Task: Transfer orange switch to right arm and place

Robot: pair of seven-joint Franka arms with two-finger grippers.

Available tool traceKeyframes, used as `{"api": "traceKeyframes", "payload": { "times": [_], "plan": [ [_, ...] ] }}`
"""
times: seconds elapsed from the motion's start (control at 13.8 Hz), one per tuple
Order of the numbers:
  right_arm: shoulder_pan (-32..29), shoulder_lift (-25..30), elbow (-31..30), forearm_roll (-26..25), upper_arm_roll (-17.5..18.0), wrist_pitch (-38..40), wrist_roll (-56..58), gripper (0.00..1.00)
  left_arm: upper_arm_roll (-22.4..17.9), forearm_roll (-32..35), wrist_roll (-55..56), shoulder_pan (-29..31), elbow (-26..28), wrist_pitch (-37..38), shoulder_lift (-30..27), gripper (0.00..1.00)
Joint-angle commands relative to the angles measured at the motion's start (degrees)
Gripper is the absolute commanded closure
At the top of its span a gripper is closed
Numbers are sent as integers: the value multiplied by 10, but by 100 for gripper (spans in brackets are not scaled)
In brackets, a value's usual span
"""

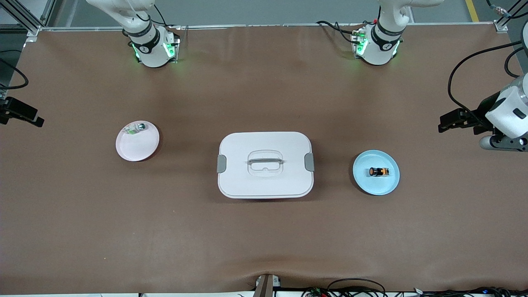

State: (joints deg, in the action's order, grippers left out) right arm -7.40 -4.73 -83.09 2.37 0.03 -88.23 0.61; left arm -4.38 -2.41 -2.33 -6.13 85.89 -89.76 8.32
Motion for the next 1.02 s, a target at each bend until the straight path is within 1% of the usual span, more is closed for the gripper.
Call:
{"api": "traceKeyframes", "payload": {
  "times": [0.0, 0.22, 0.36, 0.44, 0.51, 0.73, 0.8, 0.94],
  "plan": [
    [-21, 10, -3, -3, 10, 3, 4, 0, -2, 6, -3, -3, -13, 13, 1, 0],
    [-17, -14, -4, -2, 12, 17, 4, 0, -3, 4, 0, 0, -13, 13, -7, 0],
    [-20, -16, -5, -3, 12, 18, 4, 0, -1, 18, 3, -7, -13, 12, -6, 0],
    [-19, -20, -4, -3, 12, 18, 5, 0, 1, 46, 4, -10, -13, 12, -4, 0],
    [-17, -19, -4, -3, 12, 18, 5, 0, 5, 53, 5, -11, -13, 12, -3, 0],
    [-19, -18, -3, -4, 11, 18, 4, 0, 9, 48, 14, -11, -9, 13, 11, 0],
    [-22, -17, -1, -4, 11, 15, 5, 0, 10, 26, 25, -10, -8, 13, 26, 0],
    [-21, -12, 2, -3, 11, 15, 5, 0, 9, -41, 28, -6, -7, 0, 63, 0]
  ]
}}
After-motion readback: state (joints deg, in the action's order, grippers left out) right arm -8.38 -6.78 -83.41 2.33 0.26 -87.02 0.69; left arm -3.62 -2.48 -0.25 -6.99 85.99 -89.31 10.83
